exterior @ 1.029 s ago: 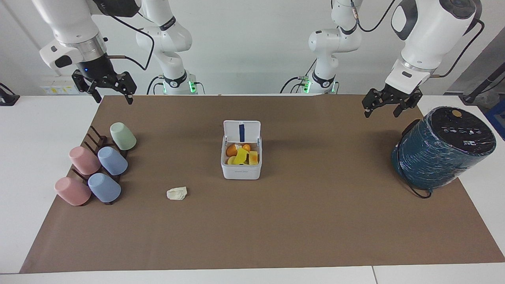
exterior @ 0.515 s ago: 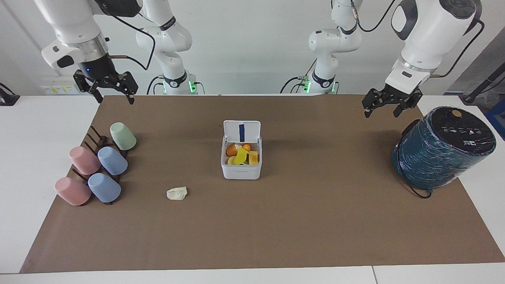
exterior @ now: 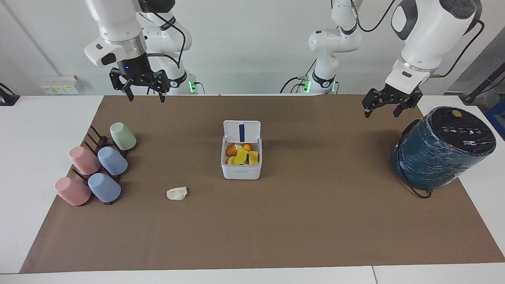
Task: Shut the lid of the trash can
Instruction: 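Move the right gripper in toward the white trash bin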
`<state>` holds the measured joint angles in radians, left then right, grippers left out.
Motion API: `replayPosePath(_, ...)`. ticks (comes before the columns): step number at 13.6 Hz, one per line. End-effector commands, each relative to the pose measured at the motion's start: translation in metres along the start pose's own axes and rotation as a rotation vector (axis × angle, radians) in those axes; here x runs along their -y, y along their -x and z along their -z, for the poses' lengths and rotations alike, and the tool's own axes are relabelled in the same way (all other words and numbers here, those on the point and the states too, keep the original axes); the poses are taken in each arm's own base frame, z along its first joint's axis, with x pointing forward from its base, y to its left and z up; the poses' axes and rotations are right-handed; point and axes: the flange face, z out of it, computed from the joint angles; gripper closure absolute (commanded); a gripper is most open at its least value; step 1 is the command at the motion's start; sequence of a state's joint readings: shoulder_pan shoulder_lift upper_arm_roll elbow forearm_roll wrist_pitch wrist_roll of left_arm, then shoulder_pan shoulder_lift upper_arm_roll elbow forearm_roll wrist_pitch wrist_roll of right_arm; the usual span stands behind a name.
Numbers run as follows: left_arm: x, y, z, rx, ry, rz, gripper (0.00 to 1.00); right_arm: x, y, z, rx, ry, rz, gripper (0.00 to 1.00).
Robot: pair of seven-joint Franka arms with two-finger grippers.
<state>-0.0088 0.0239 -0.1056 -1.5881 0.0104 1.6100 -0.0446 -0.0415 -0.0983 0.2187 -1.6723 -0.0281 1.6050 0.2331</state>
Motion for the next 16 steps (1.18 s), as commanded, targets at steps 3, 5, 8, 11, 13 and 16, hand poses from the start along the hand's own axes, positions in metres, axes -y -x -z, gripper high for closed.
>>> replayPosePath(3, 0.002, 0.009, 0.002, -0.003, 0.007, 0.009, 0.00, 0.062, 0.024, 0.002, -0.003, 0.008, -0.042, 0.00)
replayPosePath(5, 0.002, 0.009, 0.002, -0.003, 0.007, 0.009, 0.00, 0.093, 0.035, 0.000, -0.011, 0.003, -0.047, 0.00)
replayPosePath(8, 0.002, 0.009, 0.001, -0.001, 0.007, 0.009, 0.00, 0.139, 0.052, -0.010, -0.013, -0.067, -0.105, 0.30)
replayPosePath(11, 0.002, 0.009, 0.002, -0.003, 0.007, 0.009, 0.00, 0.167, 0.065, -0.025, -0.019, -0.103, -0.124, 0.78)
replayPosePath(13, 0.002, 0.009, 0.001, -0.001, 0.007, 0.009, 0.00, 0.201, 0.078, -0.041, -0.018, -0.120, -0.156, 1.00)
replayPosePath(16, 0.002, 0.009, 0.002, -0.003, 0.007, 0.009, 0.00, 0.245, 0.087, -0.072, -0.013, -0.147, -0.185, 1.00)
